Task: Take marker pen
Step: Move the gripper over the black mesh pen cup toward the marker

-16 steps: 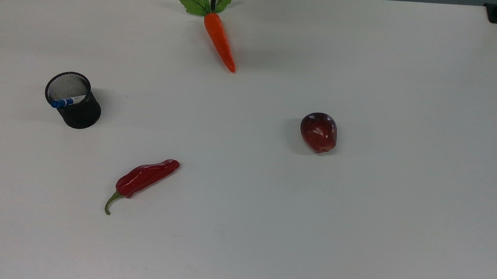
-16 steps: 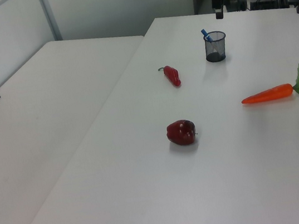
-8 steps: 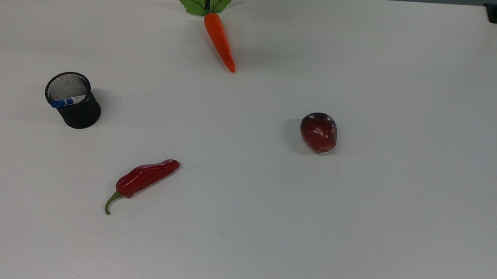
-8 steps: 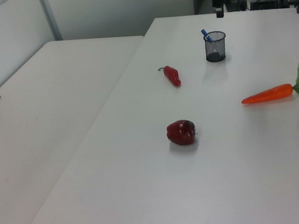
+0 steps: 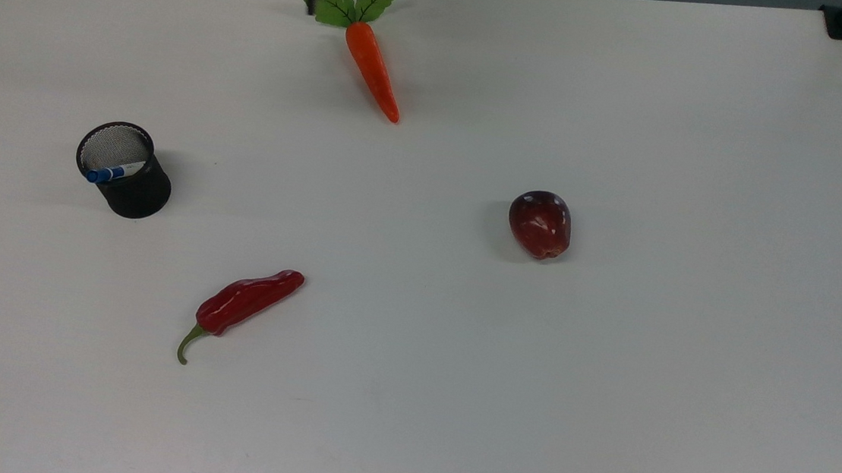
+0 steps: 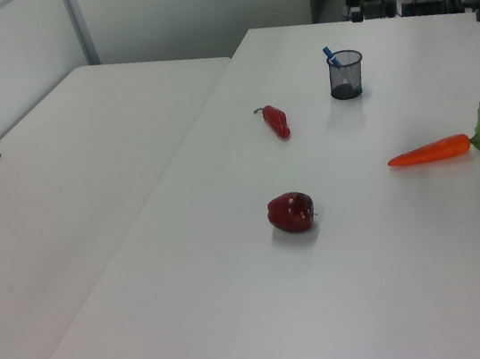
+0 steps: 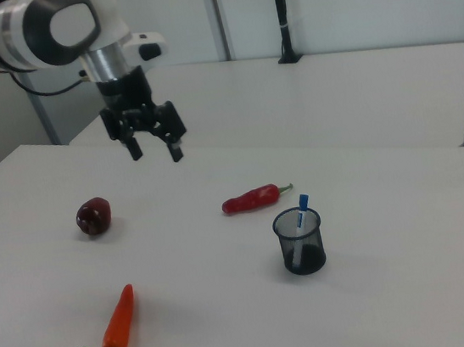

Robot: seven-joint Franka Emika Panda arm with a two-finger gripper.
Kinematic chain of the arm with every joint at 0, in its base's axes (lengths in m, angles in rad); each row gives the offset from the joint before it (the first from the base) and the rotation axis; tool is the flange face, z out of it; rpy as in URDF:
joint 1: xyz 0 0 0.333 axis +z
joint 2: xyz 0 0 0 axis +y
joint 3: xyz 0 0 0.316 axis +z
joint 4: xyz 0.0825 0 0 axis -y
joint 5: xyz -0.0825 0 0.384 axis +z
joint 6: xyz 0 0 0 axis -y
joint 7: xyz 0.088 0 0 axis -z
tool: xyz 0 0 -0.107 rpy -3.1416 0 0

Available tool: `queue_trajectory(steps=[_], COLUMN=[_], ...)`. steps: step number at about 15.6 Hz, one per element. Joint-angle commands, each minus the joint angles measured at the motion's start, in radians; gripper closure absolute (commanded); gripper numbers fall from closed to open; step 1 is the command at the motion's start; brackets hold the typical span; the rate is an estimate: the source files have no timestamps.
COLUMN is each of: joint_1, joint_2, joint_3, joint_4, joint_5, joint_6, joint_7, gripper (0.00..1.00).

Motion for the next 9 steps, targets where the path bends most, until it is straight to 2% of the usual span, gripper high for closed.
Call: queue_trajectory(steps=[1,5,9], joint_1=[-0.082,-0.182,-0.248], joint_2=[0.037,0.106,0.180], joint_3=[-0.007,-0.007,-0.007], joint_4=[-0.014,-0.010,0.015], joint_5=[0.020,0.027,0.099], joint_6=[0.118,0.242,0.295], joint_7=[-0.083,-0.197,-0.347], gripper=[0.00,0.00,0.00])
